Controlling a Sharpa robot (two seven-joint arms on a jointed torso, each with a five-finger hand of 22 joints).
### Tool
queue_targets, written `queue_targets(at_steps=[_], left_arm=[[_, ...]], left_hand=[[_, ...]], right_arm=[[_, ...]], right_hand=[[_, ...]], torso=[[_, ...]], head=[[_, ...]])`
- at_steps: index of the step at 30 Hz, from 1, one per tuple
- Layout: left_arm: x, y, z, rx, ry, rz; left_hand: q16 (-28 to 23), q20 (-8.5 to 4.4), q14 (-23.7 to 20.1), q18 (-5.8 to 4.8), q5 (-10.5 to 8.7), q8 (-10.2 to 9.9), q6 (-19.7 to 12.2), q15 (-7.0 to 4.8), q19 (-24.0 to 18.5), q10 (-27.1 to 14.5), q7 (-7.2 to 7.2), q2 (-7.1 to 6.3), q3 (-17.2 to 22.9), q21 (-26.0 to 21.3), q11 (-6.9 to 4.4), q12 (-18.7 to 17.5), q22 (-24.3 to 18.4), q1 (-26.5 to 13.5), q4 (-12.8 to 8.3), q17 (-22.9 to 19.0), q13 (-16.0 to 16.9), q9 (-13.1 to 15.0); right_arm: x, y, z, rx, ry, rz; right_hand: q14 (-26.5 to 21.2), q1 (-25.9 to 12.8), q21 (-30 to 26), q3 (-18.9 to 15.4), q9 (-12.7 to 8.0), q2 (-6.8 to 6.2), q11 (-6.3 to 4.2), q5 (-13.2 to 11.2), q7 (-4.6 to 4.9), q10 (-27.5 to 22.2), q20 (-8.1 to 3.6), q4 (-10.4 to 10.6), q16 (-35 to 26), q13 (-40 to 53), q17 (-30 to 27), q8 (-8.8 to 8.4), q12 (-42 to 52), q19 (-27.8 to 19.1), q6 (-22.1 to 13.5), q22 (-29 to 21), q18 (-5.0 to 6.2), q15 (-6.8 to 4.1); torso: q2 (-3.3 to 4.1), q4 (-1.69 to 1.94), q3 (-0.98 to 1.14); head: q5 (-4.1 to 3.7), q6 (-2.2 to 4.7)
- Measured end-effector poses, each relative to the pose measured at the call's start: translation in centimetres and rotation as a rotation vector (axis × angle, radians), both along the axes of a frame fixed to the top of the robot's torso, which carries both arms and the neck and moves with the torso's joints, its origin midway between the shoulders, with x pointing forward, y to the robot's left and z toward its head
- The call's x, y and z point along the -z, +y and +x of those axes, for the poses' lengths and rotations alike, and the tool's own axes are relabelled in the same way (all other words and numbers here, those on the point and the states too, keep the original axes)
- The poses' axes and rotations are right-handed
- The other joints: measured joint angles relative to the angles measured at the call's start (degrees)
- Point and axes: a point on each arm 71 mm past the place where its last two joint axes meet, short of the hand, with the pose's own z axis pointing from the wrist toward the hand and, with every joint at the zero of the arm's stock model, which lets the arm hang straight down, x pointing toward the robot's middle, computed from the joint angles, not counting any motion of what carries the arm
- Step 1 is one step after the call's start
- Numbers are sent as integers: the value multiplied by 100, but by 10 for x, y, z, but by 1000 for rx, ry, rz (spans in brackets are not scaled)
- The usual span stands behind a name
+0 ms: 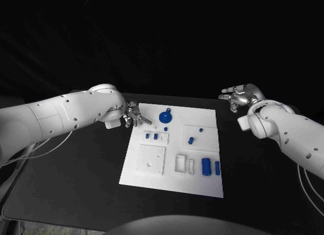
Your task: Assemble the parts on the task board
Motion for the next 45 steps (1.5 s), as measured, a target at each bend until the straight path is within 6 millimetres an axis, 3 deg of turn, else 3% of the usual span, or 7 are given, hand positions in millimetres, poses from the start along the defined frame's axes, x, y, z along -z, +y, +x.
queue_targets(at_steps=[5, 10, 16, 27, 31, 38, 45], left_arm=[[-7, -7, -1, 14, -76, -113], [-13, -28, -5, 110, -211, -227], [-12, -54, -13, 286, -395, -263], [-2, -80, -20, 522, -565, -167], [1, -88, -22, 579, -586, -132], [6, -94, -23, 639, -597, -67], [15, -95, -23, 661, -583, -20]], left_hand=[[-388, 100, -172, 0, 880, -265, -51, 109, -100, -287, 170, 660, 291, -336, 145, -879, -183, 1162, -1047, -164, -809, -869], [-625, 199, -242, 136, 114, -317, -36, 223, -199, -442, 344, 681, 945, -364, 385, -1843, 12, 1819, -1777, -243, -1706, -2036], [-983, 389, 51, 361, -605, -317, -274, 351, -44, -1056, 285, 403, 917, -512, 578, -2062, -108, 1548, -1781, -404, -1754, -2771], [-823, 339, 316, 359, -499, -317, -150, 300, 275, -1083, 294, 187, 1233, -580, 592, -2062, 17, 1531, -1673, -194, -1754, -3319], [-722, 350, 366, 360, -475, -316, -150, 310, 325, -1140, 294, 150, 1235, -545, 582, -2062, 24, 1518, -1671, -139, -1754, -3319], [-538, 319, 385, 359, -400, -317, -150, 291, 356, -1277, 294, 126, 1265, -411, 601, -2062, 24, 1542, -1669, -79, -1753, -3325], [-420, 319, 385, 359, -289, -316, -150, 291, 356, -1277, 294, 97, 1348, -222, 601, -2062, 23, 1513, -1673, -62, -1753, -3325]], right_arm=[[0, -2, 0, 2, -1, -2], [0, -4, 0, 5, -5, -3], [-1, -5, 0, 2, -16, 2], [-4, -3, 1, -20, -84, 39], [-6, -1, 1, -35, -112, 69], [-8, 2, 1, -60, -147, 130], [-10, 3, 1, -67, -164, 167]], right_hand=[[0, -5, 0, 0, 0, 5, 0, 0, 1, 0, 0, 0, 0, 0, 0, 0, 0, 0, -1, 0, 0, 0], [-2, -31, -262, 0, 0, 32, 10, 0, -35, -11, 0, 0, -121, -297, -89, 0, -340, 0, 35, -18, -5, -2], [-294, -33, -1974, 111, 4, 30, -87, 27, -19, -290, 47, -13, -744, -1577, -468, 0, -1618, -47, 163, -755, 95, 21], [-782, -62, -3301, 363, 3, 1, 224, 27, 83, -62, 386, -111, -3107, -4514, -2094, 0, -4125, -875, 243, -2952, 99, 384], [-1387, -92, -3308, 735, 3, 31, 541, 39, 187, -224, 895, -63, -4532, -5586, -3356, 0, -5033, -2129, 166, -4470, 101, 870], [-2050, -95, -3307, 685, -21, 4, 701, 39, 235, -692, 1405, -8, -4687, -5689, -4863, 0, -5158, -2632, -320, -6877, 194, 1170], [-2248, -21, -3307, 537, -43, -24, 838, 83, 336, -919, 1470, -37, -4686, -5689, -4869, -34, -5158, -2785, -835, -7116, 194, 1306]], torso=[[-1, -1, 0], [-1, -1, -2], [0, -4, -9], [5, -10, -8], [7, -10, -3], [9, -13, -3], [9, -7, -3]], head=[[-26, 31], [-45, 96], [-69, 155], [-90, 231], [-83, 246], [-87, 250], [-102, 245]])
